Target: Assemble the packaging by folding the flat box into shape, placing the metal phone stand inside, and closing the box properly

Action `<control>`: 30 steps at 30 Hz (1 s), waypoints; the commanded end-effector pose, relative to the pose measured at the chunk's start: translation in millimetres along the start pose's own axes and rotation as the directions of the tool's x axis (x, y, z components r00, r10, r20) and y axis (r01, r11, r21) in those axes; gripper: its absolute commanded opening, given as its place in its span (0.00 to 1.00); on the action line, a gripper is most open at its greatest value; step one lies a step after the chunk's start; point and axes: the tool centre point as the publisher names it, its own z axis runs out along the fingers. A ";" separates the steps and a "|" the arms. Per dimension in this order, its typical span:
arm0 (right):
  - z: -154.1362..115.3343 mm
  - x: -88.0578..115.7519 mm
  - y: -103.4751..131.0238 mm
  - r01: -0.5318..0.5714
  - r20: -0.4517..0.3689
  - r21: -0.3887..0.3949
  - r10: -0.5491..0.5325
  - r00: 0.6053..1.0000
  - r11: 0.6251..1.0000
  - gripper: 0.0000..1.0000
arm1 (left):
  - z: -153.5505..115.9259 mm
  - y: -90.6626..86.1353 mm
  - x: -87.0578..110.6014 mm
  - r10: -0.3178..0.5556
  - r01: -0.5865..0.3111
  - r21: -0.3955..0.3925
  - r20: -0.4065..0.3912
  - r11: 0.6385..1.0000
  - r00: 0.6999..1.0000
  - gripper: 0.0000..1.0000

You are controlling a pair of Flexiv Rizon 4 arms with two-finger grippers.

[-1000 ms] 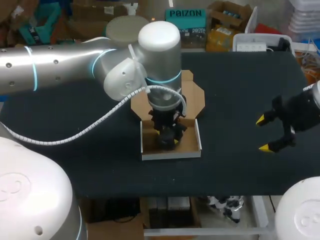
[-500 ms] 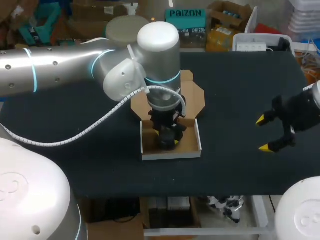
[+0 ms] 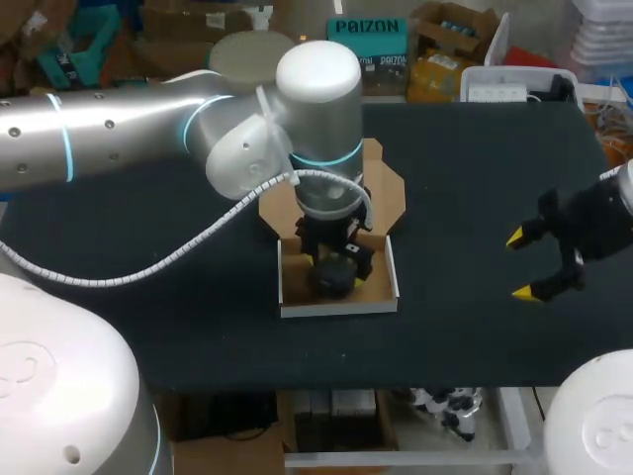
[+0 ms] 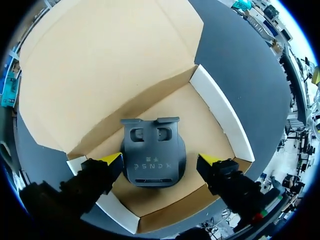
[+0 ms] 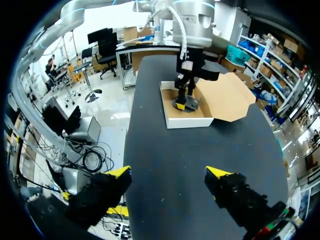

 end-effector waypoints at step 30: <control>-1.3 -0.5 -0.2 0.001 -0.003 -0.004 -0.001 1.000 1.000 1.00 | -36.9 -4.3 -3.1 -0.278 0.278 -0.015 -0.039 0.961 0.960 1.00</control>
